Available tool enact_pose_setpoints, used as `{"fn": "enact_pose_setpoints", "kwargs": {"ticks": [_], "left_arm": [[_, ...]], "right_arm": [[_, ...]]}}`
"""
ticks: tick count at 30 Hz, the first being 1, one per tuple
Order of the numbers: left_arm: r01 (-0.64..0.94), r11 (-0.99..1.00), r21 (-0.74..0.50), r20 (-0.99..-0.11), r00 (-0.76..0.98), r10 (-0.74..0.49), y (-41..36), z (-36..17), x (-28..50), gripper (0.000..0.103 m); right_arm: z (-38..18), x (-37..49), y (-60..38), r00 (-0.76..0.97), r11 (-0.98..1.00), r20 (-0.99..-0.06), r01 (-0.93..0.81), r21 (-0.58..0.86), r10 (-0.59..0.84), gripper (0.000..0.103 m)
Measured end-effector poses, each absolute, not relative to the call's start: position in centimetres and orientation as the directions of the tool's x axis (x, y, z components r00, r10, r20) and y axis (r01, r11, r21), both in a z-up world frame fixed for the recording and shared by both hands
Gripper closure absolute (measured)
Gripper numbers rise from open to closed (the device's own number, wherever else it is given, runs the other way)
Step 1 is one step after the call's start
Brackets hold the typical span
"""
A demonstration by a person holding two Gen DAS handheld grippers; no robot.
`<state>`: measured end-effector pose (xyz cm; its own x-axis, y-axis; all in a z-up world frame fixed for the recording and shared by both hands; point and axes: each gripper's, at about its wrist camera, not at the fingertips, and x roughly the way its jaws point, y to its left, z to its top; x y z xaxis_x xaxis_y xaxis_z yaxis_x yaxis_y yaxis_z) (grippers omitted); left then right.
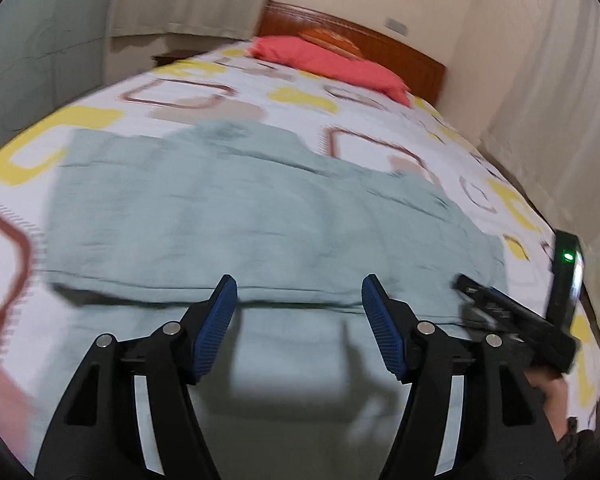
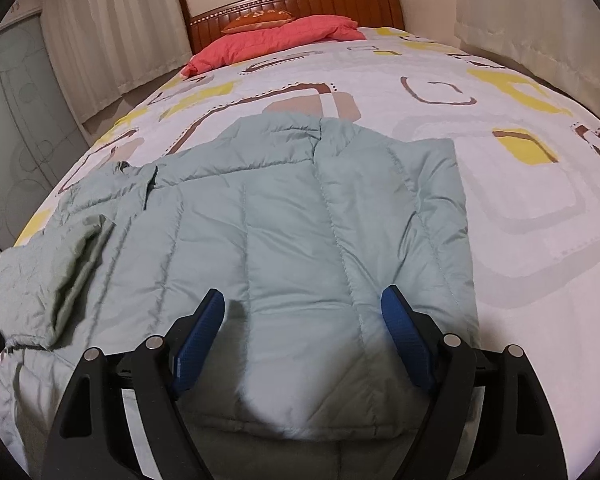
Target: Fold large clothes
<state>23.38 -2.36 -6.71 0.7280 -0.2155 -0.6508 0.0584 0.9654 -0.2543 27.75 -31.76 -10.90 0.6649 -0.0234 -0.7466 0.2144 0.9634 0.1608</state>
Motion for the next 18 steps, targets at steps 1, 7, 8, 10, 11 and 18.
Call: {"fn": "enact_pose_setpoints", "kwargs": {"ticks": [1,7,8,10,11,18], "left_arm": [[0.024,0.969,-0.246,-0.648,0.739,-0.183,-0.8,-6.6,23.1,0.039],[-0.179,0.958,-0.222,-0.66,0.751,-0.013,7.7,-7.3,22.7,0.038],[-0.201,0.954,-0.222,-0.661,0.751,0.005,8.6,-7.4,22.7,0.038],[-0.246,0.944,-0.22,-0.665,0.745,0.039,10.7,-7.8,22.7,0.038],[-0.266,0.939,-0.219,-0.67,0.74,0.053,11.7,-8.0,22.8,0.038],[-0.31,0.919,-0.244,-0.698,0.714,0.055,14.3,-9.4,23.5,0.037]], "right_arm": [[-10.7,27.6,-31.6,0.666,0.96,-0.746,0.217,0.175,-0.015,0.023],[-8.3,27.6,-27.8,0.691,0.947,-0.715,0.151,0.283,0.103,0.023],[-8.1,27.8,-26.9,0.69,0.948,-0.714,0.135,0.287,0.118,0.023],[-7.9,28.4,-25.3,0.684,0.947,-0.714,0.109,0.302,0.149,0.023],[-8.0,28.7,-24.3,0.679,0.943,-0.714,0.096,0.318,0.172,0.023],[-9.5,31.0,-18.8,0.619,0.946,-0.748,0.021,0.323,0.242,0.061]]}}
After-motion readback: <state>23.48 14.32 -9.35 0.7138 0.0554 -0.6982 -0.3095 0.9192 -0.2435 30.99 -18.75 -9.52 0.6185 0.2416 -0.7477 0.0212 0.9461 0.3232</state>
